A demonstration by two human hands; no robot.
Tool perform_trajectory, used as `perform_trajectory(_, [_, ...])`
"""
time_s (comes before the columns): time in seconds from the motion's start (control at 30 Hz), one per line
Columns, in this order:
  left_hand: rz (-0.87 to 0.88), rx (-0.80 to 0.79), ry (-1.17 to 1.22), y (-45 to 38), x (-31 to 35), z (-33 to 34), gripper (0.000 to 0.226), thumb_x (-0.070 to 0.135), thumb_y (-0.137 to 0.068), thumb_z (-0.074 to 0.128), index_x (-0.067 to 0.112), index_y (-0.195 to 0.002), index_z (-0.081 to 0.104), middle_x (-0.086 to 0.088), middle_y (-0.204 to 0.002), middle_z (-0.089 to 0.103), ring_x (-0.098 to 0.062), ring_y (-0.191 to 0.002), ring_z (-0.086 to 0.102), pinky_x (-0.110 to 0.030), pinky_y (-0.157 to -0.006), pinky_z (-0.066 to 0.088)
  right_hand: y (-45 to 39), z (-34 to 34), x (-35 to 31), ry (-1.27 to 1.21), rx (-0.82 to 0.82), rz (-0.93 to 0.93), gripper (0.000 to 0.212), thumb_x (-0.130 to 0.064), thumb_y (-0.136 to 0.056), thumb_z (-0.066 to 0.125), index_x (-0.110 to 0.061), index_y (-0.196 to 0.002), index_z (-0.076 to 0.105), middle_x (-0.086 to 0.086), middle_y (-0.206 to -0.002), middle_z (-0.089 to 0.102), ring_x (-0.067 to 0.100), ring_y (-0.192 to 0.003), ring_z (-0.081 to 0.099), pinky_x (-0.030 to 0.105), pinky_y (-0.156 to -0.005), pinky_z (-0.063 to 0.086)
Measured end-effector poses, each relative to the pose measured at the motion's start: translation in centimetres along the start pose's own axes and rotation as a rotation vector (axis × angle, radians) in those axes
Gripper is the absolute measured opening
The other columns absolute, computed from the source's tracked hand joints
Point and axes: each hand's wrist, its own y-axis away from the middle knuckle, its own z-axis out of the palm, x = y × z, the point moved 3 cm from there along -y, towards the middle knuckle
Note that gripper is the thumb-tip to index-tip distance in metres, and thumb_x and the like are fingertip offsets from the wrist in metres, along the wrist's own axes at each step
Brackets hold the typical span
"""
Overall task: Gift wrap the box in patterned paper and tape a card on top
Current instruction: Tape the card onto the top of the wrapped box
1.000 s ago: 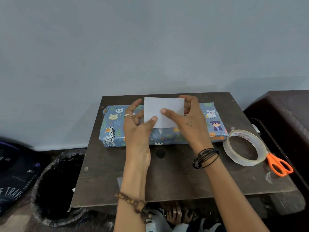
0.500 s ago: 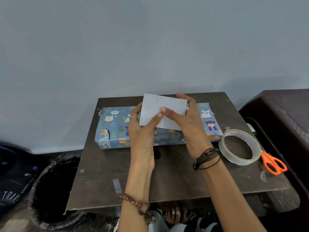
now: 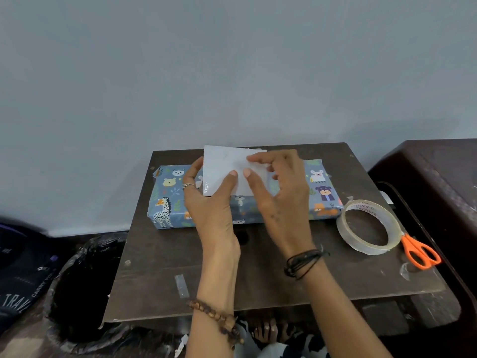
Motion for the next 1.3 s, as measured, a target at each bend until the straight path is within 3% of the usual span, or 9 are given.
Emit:
perform_trajectory(0.2, [0.169,-0.043,-0.077,0.8,0.8,0.6,0.048,-0.005,-0.080,0.065,0.016,-0.120,0.048,0.035,-0.071,0.063,0.015,-0.073,0.061,-0.009,-0.061,0.048,0.8,1.3,-0.4,-0.090,-0.012,0.090,0.014,-0.023,-0.090,0.058,-0.015,-0.099,0.065,-0.020,-0.092,0.055,-0.011,-0.087,0.055,0.003,-0.075,0.040])
perform_trajectory(0.4, [0.281,-0.005,-0.157,1.9,1.4,0.9,0.049,0.004,-0.081,0.067,0.025,-0.120,0.047,-0.001,-0.065,0.054,-0.008,-0.061,0.055,-0.023,-0.061,0.049,1.1,1.3,-1.1,-0.321,-0.010,0.255,0.019,-0.022,-0.089,0.061,-0.020,-0.107,0.063,-0.007,-0.096,0.067,-0.002,-0.090,0.063,0.012,-0.080,0.049])
perform_trajectory(0.5, [0.291,0.022,-0.130,2.2,1.3,0.9,0.049,0.002,-0.083,0.065,0.022,-0.123,0.045,-0.005,-0.071,0.058,-0.013,-0.067,0.060,-0.027,-0.066,0.054,1.3,1.2,-1.3,-0.455,0.020,0.323,0.023,-0.021,-0.084,0.066,-0.026,-0.103,0.054,-0.002,-0.095,0.069,0.002,-0.088,0.066,0.015,-0.079,0.051])
perform_trajectory(0.7, [0.354,0.007,-0.215,2.4,1.1,1.1,0.053,0.003,-0.082,0.064,0.027,-0.124,0.043,0.003,-0.063,0.053,-0.012,-0.059,0.053,-0.032,-0.064,0.050,1.4,1.2,-0.7,-0.440,0.010,0.329,0.006,-0.020,-0.086,0.065,-0.016,-0.091,0.067,0.002,-0.093,0.069,0.009,-0.089,0.066,0.023,-0.080,0.053])
perform_trajectory(0.97, [0.502,-0.169,-0.455,3.3,1.5,1.7,0.054,0.026,-0.083,0.064,0.043,-0.127,0.039,0.006,-0.101,0.068,0.005,-0.090,0.061,-0.003,-0.073,0.042,1.0,0.8,-0.6,-0.628,-0.140,0.439,0.055,-0.052,-0.066,0.062,-0.015,-0.106,0.061,0.002,-0.101,0.068,0.009,-0.091,0.066,0.024,-0.077,0.053])
perform_trajectory(1.1, [0.453,-0.378,-0.565,3.4,0.7,2.1,0.055,0.005,-0.091,0.055,0.047,-0.126,0.046,0.046,-0.114,0.046,0.025,-0.092,0.049,0.002,-0.073,0.039,0.4,0.3,0.4,-0.646,-0.096,0.524,0.037,-0.034,-0.077,0.069,-0.015,-0.108,0.062,-0.002,-0.100,0.071,0.012,-0.097,0.066,0.028,-0.085,0.052])
perform_trajectory(1.17, [0.430,-0.410,-0.638,3.3,0.2,2.0,0.059,-0.014,-0.083,0.045,0.028,-0.122,0.057,0.063,-0.102,0.032,0.024,-0.081,0.050,0.001,-0.064,0.039,-0.3,-0.4,1.0,-0.700,-0.050,0.547,0.016,-0.019,-0.087,0.059,-0.014,-0.100,0.066,-0.004,-0.095,0.072,0.009,-0.094,0.067,0.021,-0.081,0.053])
perform_trajectory(1.23, [0.426,-0.350,-0.597,2.8,0.2,1.7,0.061,-0.019,-0.075,0.040,0.017,-0.122,0.056,0.058,-0.104,0.039,0.021,-0.087,0.051,-0.001,-0.072,0.040,-0.8,-1.0,1.6,-0.717,-0.049,0.585,0.014,-0.008,-0.091,0.054,-0.011,-0.089,0.067,-0.006,-0.082,0.074,0.005,-0.082,0.069,0.016,-0.070,0.053])
perform_trajectory(1.3, [0.402,-0.224,-0.475,2.0,0.4,1.1,0.058,-0.015,-0.079,0.043,0.018,-0.126,0.051,0.032,-0.116,0.054,0.012,-0.108,0.051,-0.009,-0.089,0.042,-1.1,-1.3,2.1,-0.704,-0.066,0.646,0.016,-0.005,-0.089,0.055,-0.008,-0.077,0.066,-0.006,-0.072,0.073,0.004,-0.072,0.069,0.016,-0.062,0.054])
